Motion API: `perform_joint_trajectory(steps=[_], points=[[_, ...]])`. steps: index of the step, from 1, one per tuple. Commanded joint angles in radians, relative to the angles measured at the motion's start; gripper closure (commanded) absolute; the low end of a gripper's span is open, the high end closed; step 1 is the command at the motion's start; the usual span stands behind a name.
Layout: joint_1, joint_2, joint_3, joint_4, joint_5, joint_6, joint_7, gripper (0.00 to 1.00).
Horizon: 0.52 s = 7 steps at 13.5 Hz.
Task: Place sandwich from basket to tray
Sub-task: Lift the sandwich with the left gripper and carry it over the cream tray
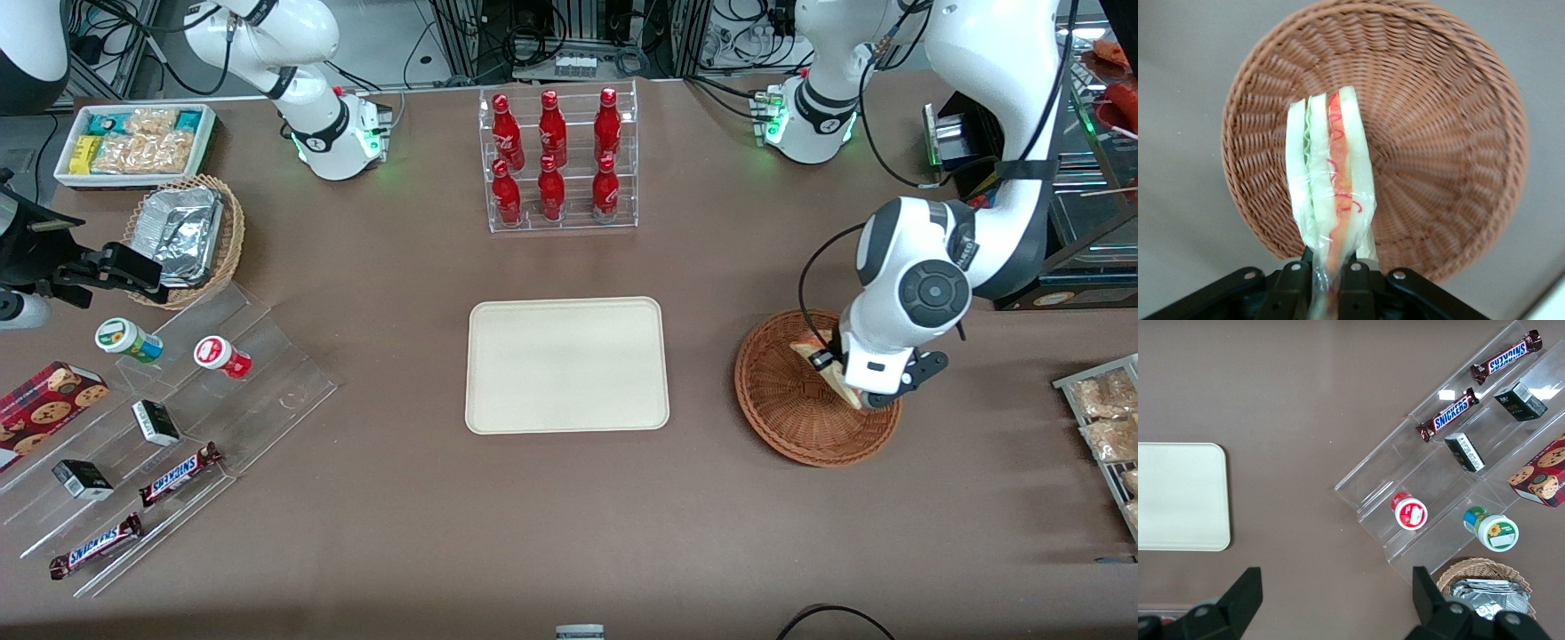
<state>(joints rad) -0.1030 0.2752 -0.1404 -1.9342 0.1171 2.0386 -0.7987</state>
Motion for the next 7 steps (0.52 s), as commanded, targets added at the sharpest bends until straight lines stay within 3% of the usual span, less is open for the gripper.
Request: perform_joint_trajectory(steps=[1,7], points=[[-0.004,-0.01,-0.056,0.058,0.018,-0.09,0.045,1.0],[-0.006,-0.001,-0.191,0.133,0.012,-0.13,0.189,1.0]])
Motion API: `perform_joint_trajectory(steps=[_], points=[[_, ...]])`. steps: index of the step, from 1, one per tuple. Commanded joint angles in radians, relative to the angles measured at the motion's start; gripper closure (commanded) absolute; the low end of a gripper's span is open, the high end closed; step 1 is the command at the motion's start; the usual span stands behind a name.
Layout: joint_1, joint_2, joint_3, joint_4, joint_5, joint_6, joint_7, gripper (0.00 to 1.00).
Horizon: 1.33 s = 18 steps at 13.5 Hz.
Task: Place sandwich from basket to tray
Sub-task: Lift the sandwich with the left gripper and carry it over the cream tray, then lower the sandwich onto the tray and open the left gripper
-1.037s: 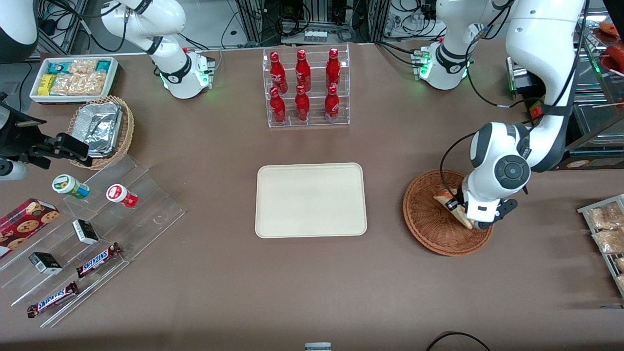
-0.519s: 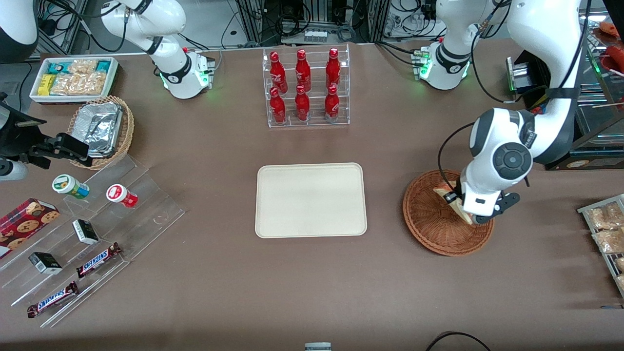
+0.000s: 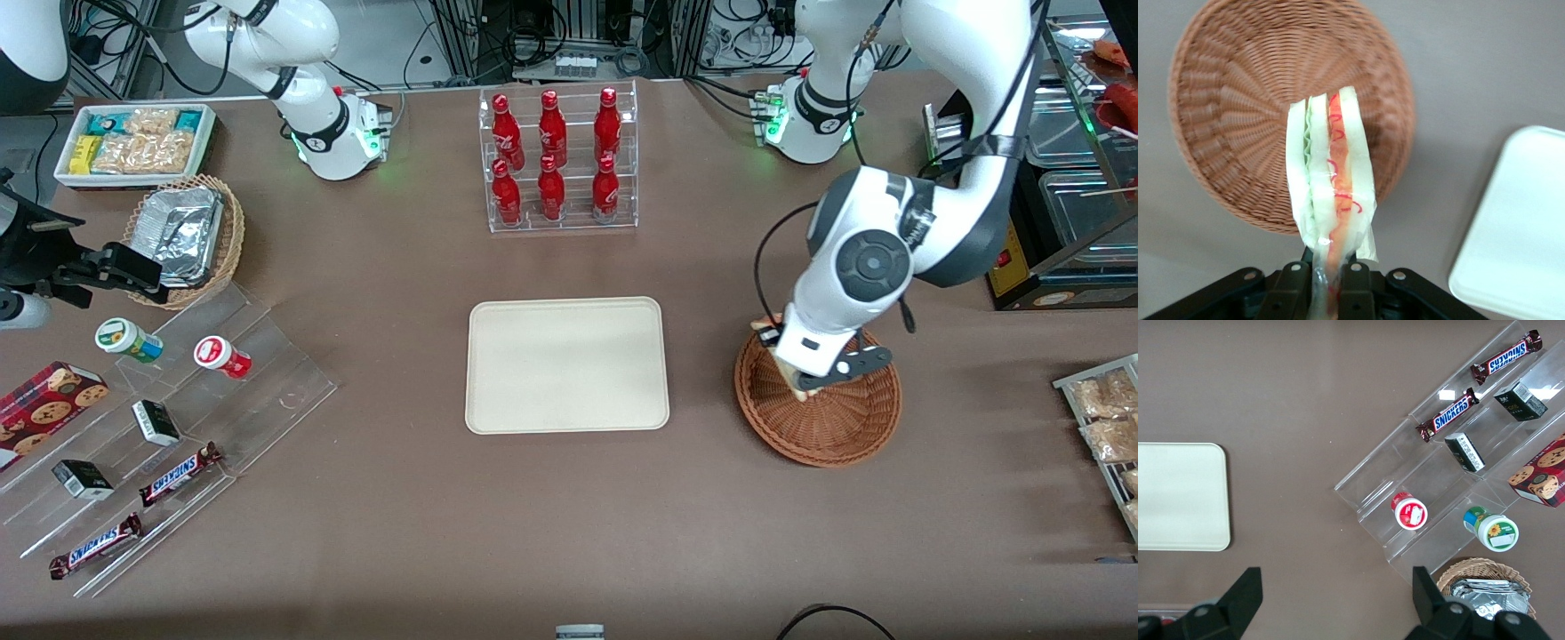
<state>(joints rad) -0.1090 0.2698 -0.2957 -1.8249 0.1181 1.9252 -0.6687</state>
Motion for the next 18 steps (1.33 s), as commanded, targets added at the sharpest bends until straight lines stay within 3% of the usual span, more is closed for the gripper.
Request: perform_joint_trajectory(steps=[1,4,9,15,18], points=[[0.0,0.022,-0.057,0.045,0.003,-0.018,0.098,1.0],[0.0,0.061,-0.103,0.076,-0.037,-0.018,0.193,1.0],[-0.027,0.176,-0.172,0.166,-0.044,-0.02,0.195,1.0],[-0.165,0.348,-0.161,0.326,-0.026,-0.018,0.152,1.0],[-0.19,0.42,-0.16,0.377,0.026,-0.015,0.121,1.0]])
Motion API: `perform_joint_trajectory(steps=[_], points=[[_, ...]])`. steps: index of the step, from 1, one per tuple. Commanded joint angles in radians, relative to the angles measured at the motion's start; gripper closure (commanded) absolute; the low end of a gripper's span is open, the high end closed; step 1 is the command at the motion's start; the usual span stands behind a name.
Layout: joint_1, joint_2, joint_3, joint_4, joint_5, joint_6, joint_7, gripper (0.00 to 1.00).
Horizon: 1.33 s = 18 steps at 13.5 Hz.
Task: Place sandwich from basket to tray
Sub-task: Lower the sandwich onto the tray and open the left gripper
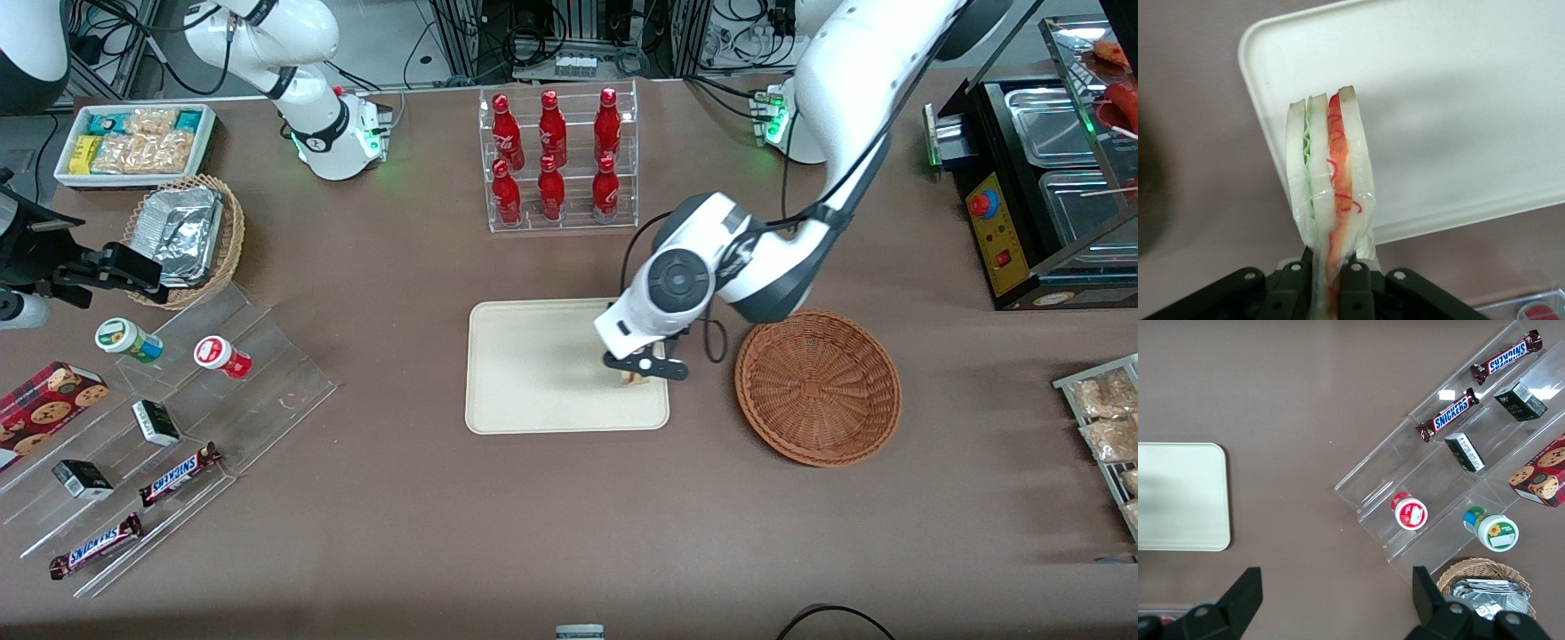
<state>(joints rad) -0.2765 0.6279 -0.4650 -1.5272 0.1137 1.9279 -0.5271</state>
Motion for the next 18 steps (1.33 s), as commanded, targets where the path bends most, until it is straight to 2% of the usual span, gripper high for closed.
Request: perform_joint_trajectory(steps=[1,10,13,17,18], points=[[-0.024,0.073,0.008,0.085,0.031,-0.012,-0.014,1.0],[-0.046,0.15,0.011,0.114,0.043,0.081,-0.031,1.0],[-0.052,0.188,0.011,0.124,0.104,0.131,-0.086,1.0],[-0.056,0.202,0.011,0.127,0.11,0.137,-0.102,1.0],[-0.058,0.202,0.011,0.127,0.11,0.137,-0.117,0.58]])
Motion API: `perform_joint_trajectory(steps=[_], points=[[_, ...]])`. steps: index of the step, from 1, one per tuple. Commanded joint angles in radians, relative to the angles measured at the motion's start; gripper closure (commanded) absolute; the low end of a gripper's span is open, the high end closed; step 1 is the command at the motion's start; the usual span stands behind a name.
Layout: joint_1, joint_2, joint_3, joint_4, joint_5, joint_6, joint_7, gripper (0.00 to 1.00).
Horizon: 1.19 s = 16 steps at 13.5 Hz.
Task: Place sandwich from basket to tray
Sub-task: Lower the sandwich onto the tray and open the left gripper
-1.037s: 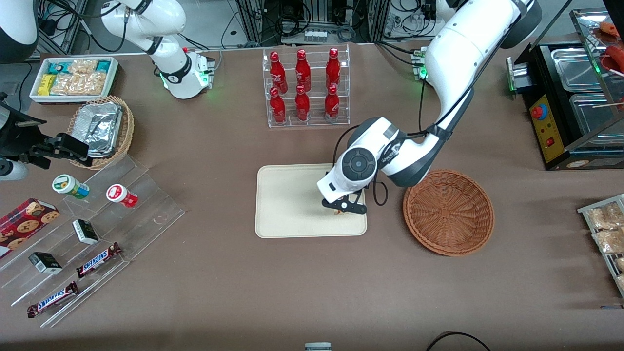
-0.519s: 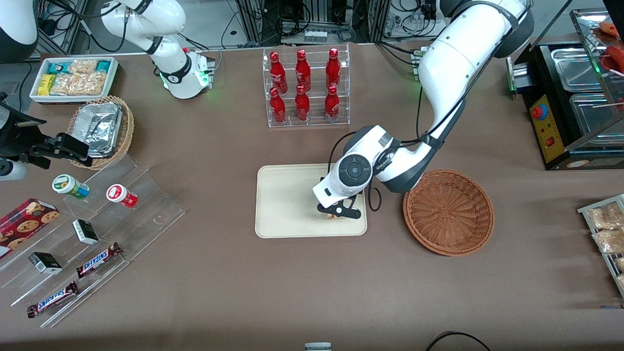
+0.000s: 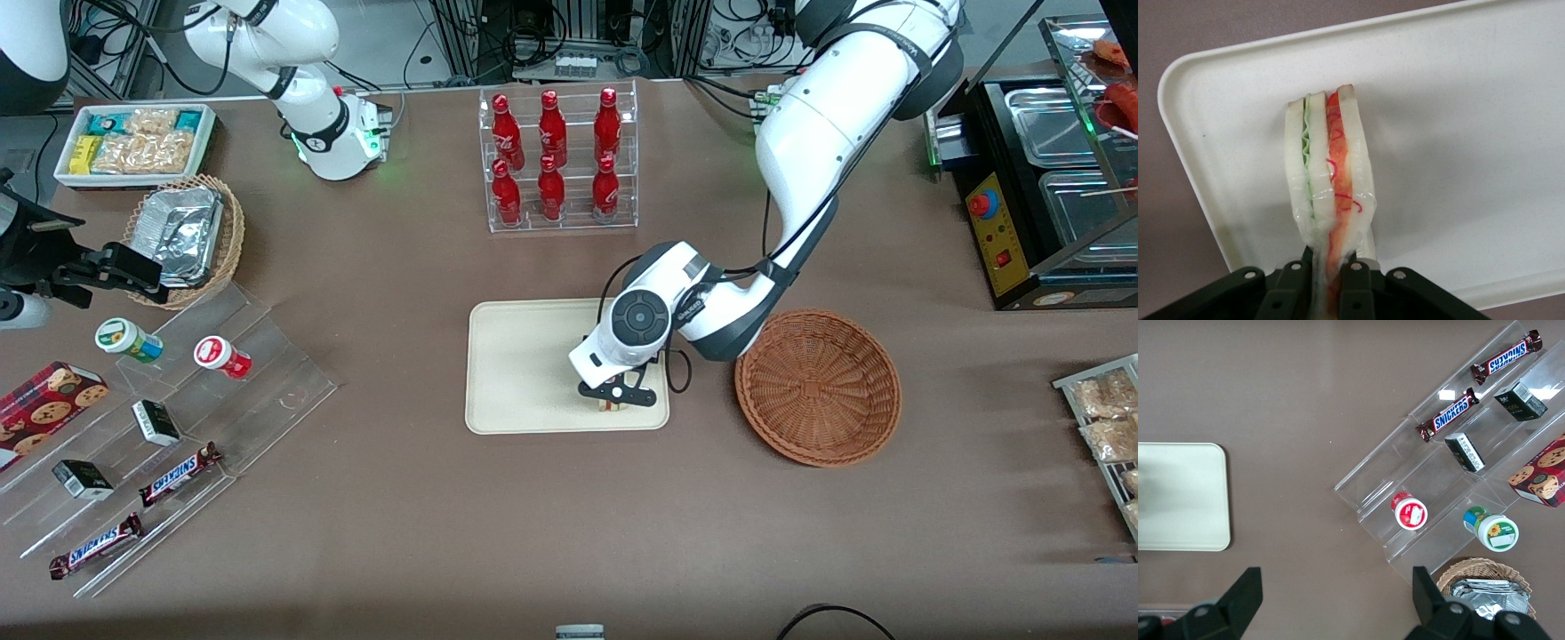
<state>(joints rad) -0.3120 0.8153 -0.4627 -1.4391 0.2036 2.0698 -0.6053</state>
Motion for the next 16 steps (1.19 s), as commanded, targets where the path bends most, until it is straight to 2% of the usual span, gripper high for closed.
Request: perform_joint_trajectory(steps=[1,2,13,16], points=[[-0.024,0.015,0.009,0.039,0.022,-0.005,-0.039,0.13],[-0.028,0.013,0.009,0.039,0.022,-0.005,-0.042,0.0],[-0.018,-0.033,0.009,0.048,0.02,-0.02,-0.106,0.0],[-0.012,-0.079,0.007,0.078,0.016,-0.114,-0.108,0.0]])
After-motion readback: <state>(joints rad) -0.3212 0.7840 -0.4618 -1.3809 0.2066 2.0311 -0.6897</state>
